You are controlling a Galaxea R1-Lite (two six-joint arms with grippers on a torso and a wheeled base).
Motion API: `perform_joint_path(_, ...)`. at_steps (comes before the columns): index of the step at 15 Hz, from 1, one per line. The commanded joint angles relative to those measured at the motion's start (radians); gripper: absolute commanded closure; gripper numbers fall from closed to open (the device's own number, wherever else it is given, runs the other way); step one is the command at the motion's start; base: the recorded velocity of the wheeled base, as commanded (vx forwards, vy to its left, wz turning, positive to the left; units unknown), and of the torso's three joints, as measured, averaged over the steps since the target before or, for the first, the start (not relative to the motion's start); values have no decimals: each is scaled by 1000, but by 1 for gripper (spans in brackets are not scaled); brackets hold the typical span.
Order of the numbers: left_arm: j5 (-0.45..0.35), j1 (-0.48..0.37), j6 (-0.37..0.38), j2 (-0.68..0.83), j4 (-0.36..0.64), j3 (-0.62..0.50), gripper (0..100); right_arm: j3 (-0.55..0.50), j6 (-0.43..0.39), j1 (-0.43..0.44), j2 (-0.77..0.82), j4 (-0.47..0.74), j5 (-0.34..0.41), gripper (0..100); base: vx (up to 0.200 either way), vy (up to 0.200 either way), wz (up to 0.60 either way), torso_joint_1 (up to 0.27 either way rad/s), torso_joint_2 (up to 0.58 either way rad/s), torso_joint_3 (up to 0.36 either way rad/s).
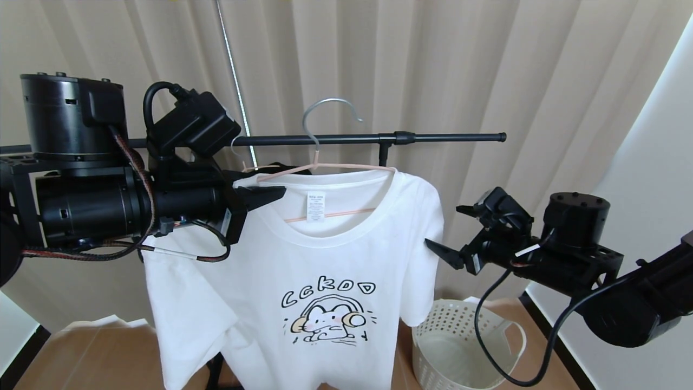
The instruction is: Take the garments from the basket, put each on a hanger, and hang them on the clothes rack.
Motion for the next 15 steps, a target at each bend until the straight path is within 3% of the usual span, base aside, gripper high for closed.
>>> perform_joint_path(1, 0, -1, 0, 1, 0, 1, 100, -12, 2, 16, 49, -1, -1, 0, 0, 0, 0, 0, 0, 0)
perform_joint_path(7, -2, -4, 0, -13, 0, 4, 100, -26, 5, 21, 68, -4, -28, 0, 0, 0, 0, 0, 0, 0)
perform_joint_path(8, -2, -5, 0, -15, 0, 10, 100, -26, 5, 19, 68, -5, -33, 100, 0, 0, 0, 0, 0, 0)
perform_joint_path(15, -2, -2, -26, -35, 0, 18, 100, -53, 28, 4, 65, -2, -36, 100, 0, 0, 0, 0, 0, 0)
